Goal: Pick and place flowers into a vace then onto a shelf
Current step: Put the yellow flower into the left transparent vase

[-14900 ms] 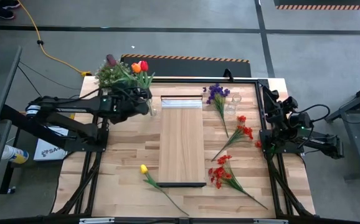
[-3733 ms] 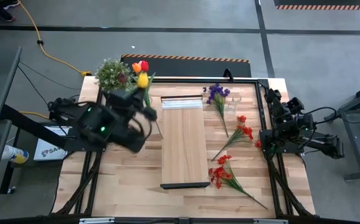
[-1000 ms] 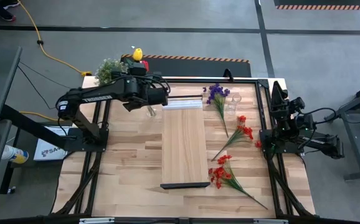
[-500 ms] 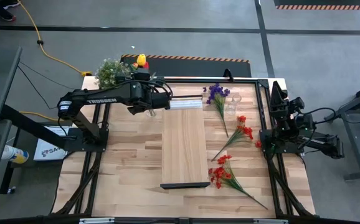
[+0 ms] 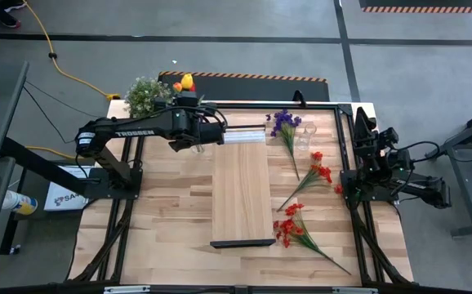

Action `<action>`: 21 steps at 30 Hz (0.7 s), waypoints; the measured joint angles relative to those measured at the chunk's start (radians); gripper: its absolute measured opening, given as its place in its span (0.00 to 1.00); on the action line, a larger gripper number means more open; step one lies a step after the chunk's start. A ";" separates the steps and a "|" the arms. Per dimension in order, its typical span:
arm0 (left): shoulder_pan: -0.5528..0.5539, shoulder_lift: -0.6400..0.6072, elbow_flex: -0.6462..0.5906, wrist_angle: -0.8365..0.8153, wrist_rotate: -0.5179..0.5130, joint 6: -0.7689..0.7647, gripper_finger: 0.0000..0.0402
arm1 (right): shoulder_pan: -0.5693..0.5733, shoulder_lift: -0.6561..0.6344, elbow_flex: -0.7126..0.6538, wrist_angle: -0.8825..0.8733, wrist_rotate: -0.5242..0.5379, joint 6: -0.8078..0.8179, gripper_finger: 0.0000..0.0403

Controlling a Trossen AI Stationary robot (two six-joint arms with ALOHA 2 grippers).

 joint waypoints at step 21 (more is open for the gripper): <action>0.000 0.000 0.000 0.005 0.209 0.004 0.25 | 0.000 0.000 0.000 0.000 -0.016 0.007 0.66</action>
